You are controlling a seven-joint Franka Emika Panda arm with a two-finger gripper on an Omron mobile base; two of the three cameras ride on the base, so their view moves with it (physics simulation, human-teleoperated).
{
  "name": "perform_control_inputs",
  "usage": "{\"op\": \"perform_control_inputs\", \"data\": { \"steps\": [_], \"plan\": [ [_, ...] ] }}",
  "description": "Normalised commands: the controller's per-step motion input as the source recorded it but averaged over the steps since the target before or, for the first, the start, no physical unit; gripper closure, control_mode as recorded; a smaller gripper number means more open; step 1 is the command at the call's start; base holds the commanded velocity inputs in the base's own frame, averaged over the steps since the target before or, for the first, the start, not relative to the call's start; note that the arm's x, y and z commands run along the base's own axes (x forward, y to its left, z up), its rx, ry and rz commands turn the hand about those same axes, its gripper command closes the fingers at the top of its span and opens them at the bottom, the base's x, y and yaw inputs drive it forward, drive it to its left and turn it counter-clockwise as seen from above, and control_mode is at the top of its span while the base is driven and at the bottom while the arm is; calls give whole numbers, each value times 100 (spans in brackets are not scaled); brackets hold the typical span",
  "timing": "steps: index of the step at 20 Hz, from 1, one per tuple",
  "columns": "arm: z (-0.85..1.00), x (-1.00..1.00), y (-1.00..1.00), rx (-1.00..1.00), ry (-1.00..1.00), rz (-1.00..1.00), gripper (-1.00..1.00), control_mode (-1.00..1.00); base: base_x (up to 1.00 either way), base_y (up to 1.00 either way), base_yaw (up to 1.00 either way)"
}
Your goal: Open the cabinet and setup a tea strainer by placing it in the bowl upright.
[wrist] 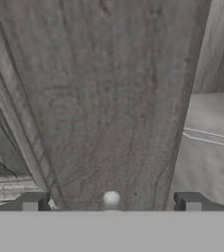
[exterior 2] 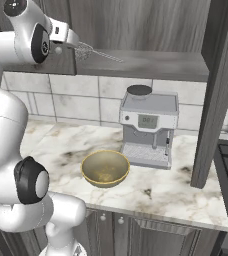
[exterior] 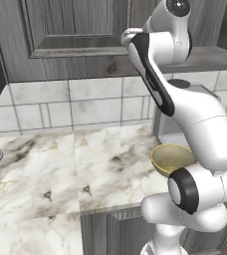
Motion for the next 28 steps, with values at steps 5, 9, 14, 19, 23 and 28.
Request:
{"op": "perform_control_inputs", "data": {
  "steps": [5, 9, 14, 19, 23, 28],
  "plan": [
    [-17, 4, 0, -1, 3, 0, -100, -100, 0, 0, 0],
    [-16, 3, 0, -1, 4, 0, -100, -100, 0, 0, 0],
    [-2, 6, 0, 0, 1, 0, -100, -100, 0, 0, 0],
    [0, 1, 0, 0, 0, 0, -100, -100, 0, 0, 0],
    [0, 0, 0, 0, 0, 0, 100, -100, 0, 0, 0],
    [0, 0, 0, 0, 0, 0, 100, -100, 0, 0, 0]
  ]
}}
